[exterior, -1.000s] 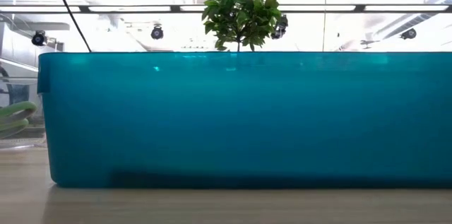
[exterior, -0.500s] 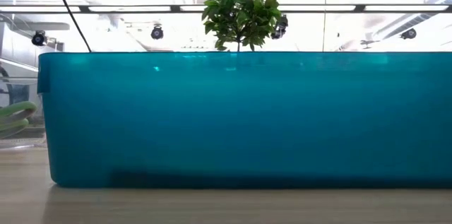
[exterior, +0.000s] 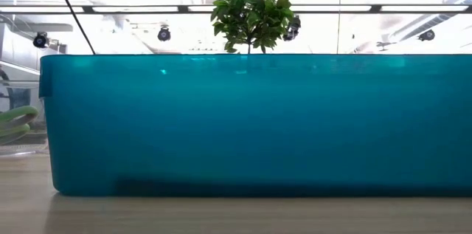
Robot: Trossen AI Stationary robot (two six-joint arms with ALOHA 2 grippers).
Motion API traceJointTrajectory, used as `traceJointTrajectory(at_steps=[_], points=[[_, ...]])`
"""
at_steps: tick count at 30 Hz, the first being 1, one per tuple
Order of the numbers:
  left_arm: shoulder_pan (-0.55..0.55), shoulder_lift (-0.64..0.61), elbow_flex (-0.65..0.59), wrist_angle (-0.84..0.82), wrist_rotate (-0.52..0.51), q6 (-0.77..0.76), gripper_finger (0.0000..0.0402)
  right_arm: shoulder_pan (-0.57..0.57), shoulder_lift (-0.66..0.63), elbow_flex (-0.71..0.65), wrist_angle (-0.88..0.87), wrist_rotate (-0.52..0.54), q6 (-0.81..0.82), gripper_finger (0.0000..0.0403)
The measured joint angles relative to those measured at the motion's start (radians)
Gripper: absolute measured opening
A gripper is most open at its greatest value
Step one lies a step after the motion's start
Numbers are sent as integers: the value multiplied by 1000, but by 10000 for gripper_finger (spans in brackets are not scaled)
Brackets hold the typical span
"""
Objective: Pick & Place Paint Supplies
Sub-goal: Put the red paint bottle into the green bin
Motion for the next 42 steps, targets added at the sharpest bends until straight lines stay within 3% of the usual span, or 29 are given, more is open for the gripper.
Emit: traceJointTrajectory(at_steps=[17, 29, 40, 42], points=[[0, 0, 0, -19, -12, -17, 231, 0, -1, 0, 2, -3, 11, 108], [0, 1, 0, -18, -11, -42, 146, 2, -1, 0, 21, -4, 13, 108], [0, 1, 0, -17, -9, -47, 159, 1, -2, 0, 24, -4, 11, 108], [0, 1, 0, -16, -9, -52, 160, 1, -2, 0, 25, -2, 6, 123]])
